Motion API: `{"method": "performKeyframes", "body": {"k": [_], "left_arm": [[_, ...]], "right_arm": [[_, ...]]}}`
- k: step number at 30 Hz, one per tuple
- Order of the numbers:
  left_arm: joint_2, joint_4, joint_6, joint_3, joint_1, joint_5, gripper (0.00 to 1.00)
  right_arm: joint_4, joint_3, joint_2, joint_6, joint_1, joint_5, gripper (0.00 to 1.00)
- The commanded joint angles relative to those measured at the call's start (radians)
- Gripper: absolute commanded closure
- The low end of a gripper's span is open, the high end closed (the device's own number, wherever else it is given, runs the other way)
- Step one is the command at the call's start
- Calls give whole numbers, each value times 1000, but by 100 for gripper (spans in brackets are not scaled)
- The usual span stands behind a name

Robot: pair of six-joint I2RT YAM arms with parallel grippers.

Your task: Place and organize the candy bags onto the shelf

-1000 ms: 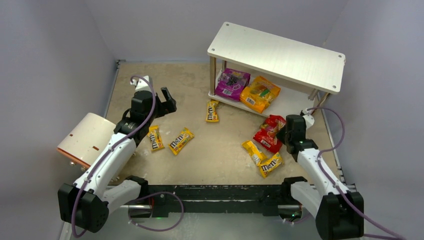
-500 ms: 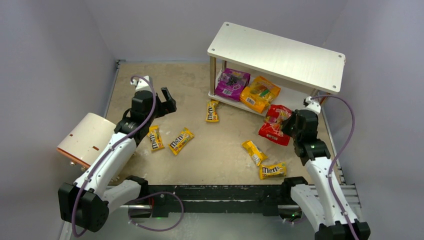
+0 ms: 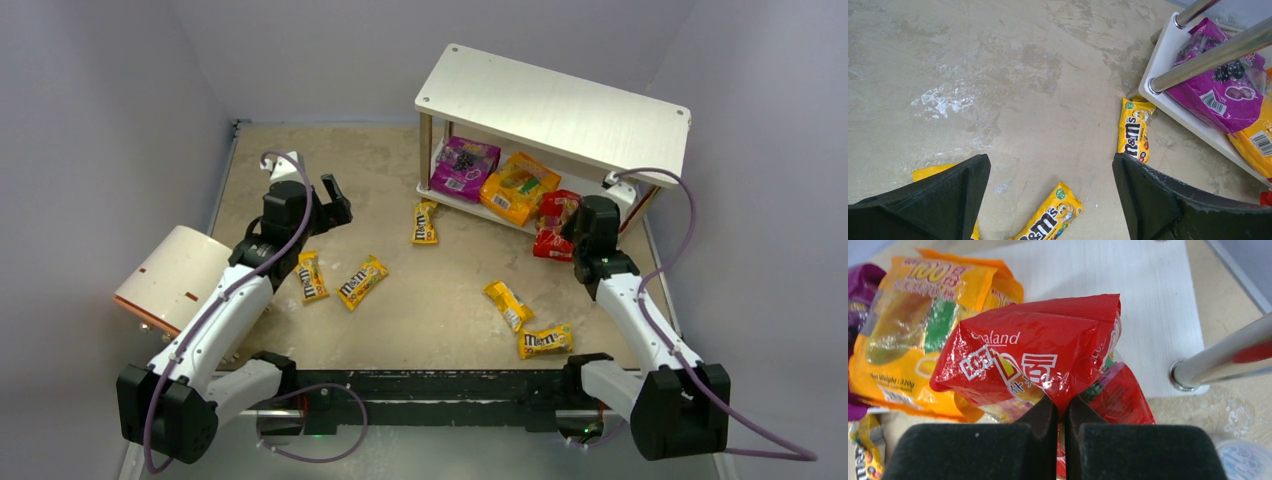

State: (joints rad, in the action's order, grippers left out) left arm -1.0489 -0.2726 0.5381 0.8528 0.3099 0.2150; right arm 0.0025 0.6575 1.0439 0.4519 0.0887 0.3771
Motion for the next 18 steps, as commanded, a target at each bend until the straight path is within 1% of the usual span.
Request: {"method": "performKeyframes", "body": {"k": [1,3,5,6,9,13,18], "left_arm": [[-2,8,-11,42,1,13,0],[-2,9,-10,42,1,11,0],[-2,9,-9,43,1,11,0],[-2,8,-9,42,1,11,0],[-3,9,-9,42,1,8,0],[-9,4,-7,44,1,10,0],[-10,1,-2,47,1,6,0]], "right_arm": [[269,21,20,6,-3,155,100],[268,19,40,33,-3,197,100],[263,18,60,73,-3,249,96],[264,18,71,89,-3,273,95],[261,33,110,131,-4,325,97],[171,88,170,235,-4,399,98],[139,96,184,363,-4,417,98]]}}
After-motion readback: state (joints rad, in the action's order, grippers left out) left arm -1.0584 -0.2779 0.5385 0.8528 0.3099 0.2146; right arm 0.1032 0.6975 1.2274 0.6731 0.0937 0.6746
